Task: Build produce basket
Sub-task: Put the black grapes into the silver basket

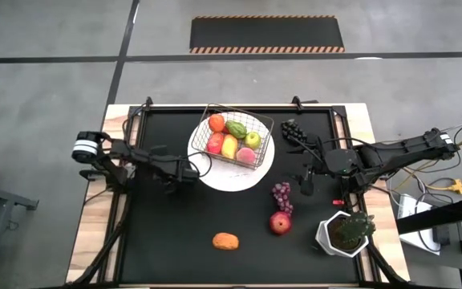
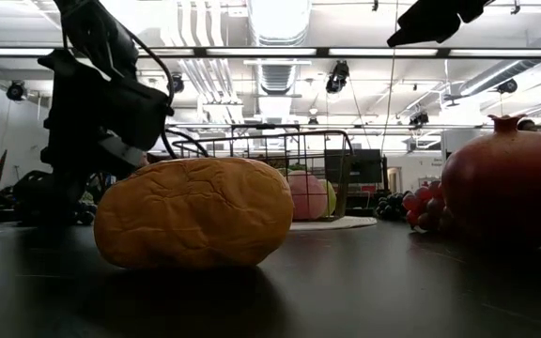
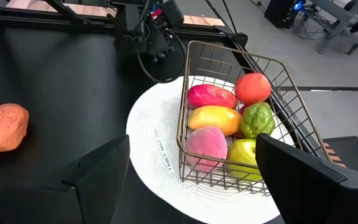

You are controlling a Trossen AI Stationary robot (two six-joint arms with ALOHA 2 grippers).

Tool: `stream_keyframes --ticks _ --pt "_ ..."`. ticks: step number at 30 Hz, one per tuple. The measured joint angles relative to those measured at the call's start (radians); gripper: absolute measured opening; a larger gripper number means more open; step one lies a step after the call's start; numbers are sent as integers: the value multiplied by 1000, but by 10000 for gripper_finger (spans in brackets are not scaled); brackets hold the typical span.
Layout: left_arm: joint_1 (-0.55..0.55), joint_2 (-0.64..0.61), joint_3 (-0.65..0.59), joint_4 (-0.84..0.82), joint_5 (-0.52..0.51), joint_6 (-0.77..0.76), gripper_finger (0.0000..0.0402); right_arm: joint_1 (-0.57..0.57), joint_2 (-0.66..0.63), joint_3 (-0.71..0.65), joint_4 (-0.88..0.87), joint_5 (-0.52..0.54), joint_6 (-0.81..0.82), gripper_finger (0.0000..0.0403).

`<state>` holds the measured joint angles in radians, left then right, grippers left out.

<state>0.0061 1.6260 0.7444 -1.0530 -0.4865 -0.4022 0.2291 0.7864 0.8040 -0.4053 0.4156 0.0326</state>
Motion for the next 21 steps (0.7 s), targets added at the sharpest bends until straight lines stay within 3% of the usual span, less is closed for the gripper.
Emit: stream_keyframes --ticks 4,14,21 --pt "6 -4 -2 14 21 12 225 0 0 0 0 0 3 329" --pt "7 -37 25 24 64 15 17 0 0 0 0 0 19 329" --pt "-21 -132 117 -26 114 -7 5 0 0 0 -1 0 30 329"
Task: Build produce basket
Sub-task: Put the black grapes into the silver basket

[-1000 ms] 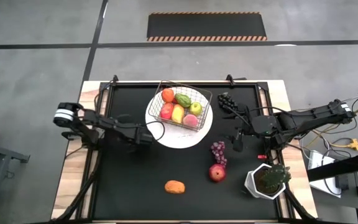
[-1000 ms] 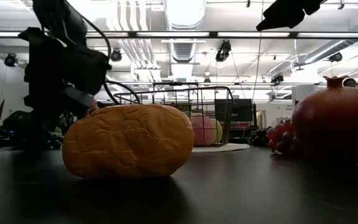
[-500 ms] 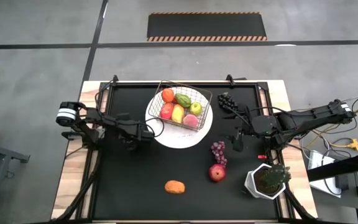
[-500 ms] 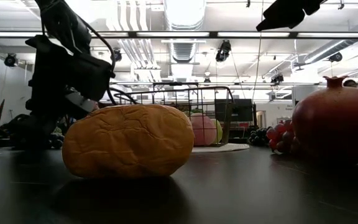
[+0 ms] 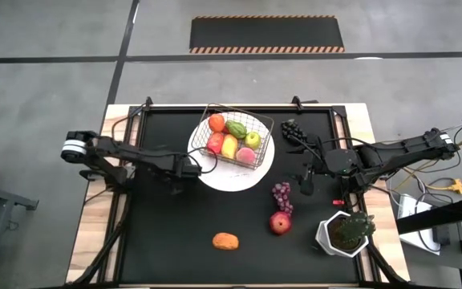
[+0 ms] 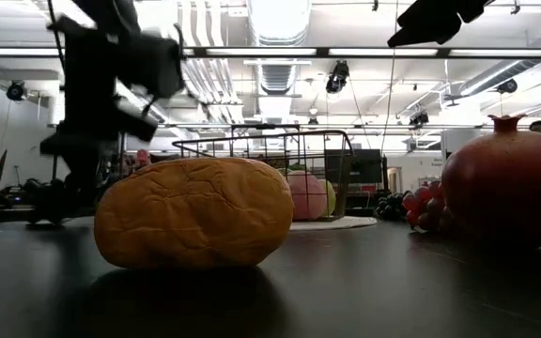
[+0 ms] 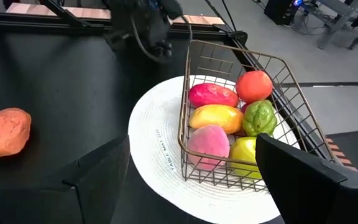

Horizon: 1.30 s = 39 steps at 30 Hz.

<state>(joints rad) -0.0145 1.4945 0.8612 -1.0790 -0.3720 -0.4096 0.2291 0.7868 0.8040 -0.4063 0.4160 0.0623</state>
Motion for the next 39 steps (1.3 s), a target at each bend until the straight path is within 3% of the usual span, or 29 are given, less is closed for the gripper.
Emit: stream_keyframes --ticks 12,20,26,31,39 --pt "-173 -230 221 17 54 -8 2 0 0 -10 -1 0 8 329" --pt "-198 -320 260 599 20 290 1 0 1 -21 1 0 5 329" --pt "-149 -309 269 866 -23 519 1 0 1 -23 0 0 8 329" --pt "-31 -265 284 870 -31 564 1 0 1 -23 2 0 8 329" --pt "158 -110 422 614 -17 540 1 0 2 -23 5 1 9 329"
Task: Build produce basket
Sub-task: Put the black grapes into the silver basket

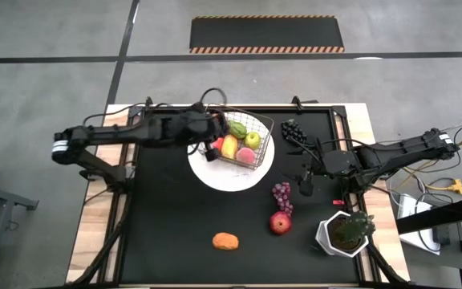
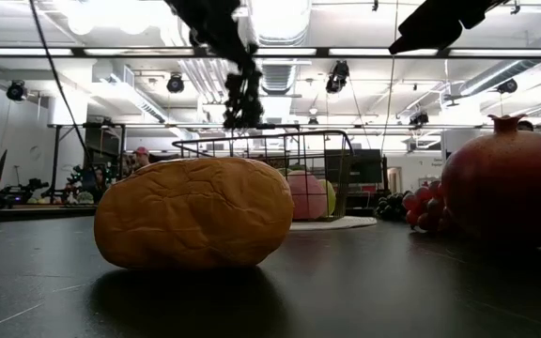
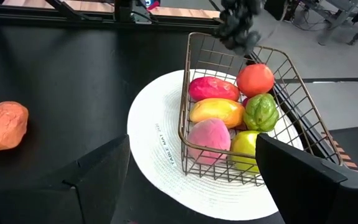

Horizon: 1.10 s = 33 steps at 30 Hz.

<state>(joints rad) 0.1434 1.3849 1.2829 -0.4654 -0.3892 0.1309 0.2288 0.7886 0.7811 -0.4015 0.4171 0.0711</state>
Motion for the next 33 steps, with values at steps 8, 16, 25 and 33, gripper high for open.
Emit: stream_keyframes --ticks 8,16,25,33 --pt "71 235 230 -399 29 47 1 0 0 -3 5 2 0 329" --pt "86 370 289 -520 29 109 1 0 1 -26 19 2 9 329" --pt "86 408 281 -510 28 122 29 0 0 -49 19 2 26 329" --pt "86 408 280 -483 41 144 95 0 0 -49 26 2 26 329"
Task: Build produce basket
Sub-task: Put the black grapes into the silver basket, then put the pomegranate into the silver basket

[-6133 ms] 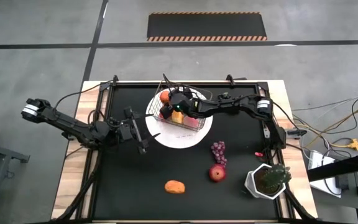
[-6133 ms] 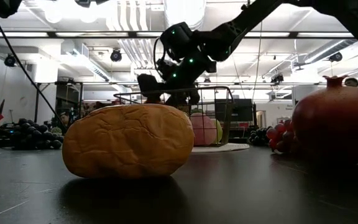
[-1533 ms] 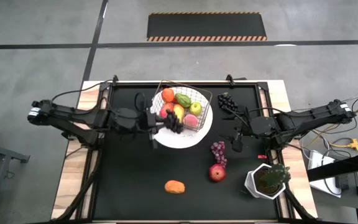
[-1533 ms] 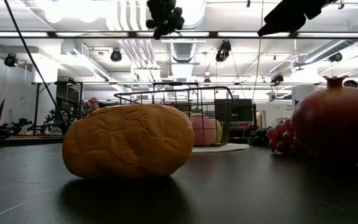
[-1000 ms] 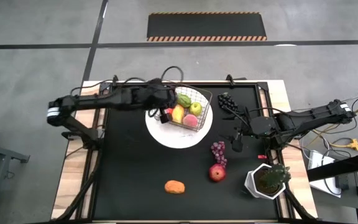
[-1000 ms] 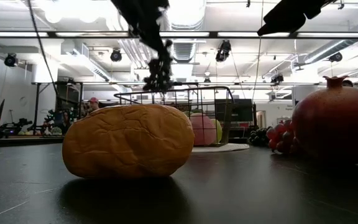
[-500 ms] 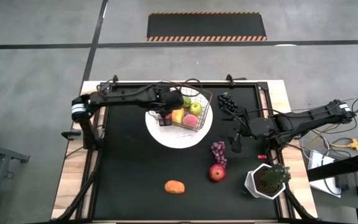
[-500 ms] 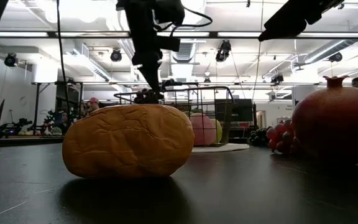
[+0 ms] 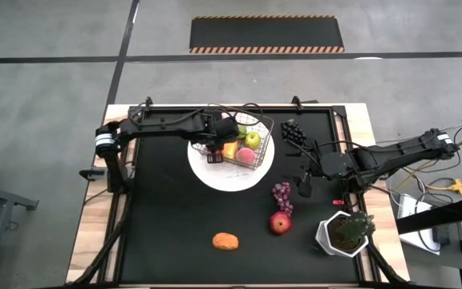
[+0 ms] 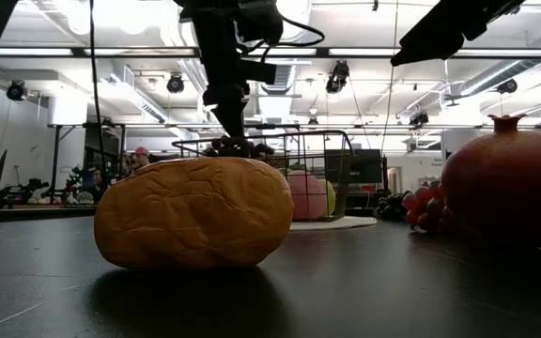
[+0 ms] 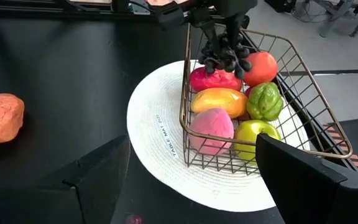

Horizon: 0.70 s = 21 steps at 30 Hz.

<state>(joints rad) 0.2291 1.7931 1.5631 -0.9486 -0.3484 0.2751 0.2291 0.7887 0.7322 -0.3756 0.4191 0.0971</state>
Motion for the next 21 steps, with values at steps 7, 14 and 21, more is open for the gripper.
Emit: stream_keyframes --ticks 7,14,21 --pt "-2 0 0 -2 2 20 141 0 0 0 0 0 0 329" --pt "-9 -7 18 -4 3 20 151 0 0 0 1 0 10 329" --pt "-87 -16 59 -1 4 -50 151 0 0 -9 17 0 46 329"
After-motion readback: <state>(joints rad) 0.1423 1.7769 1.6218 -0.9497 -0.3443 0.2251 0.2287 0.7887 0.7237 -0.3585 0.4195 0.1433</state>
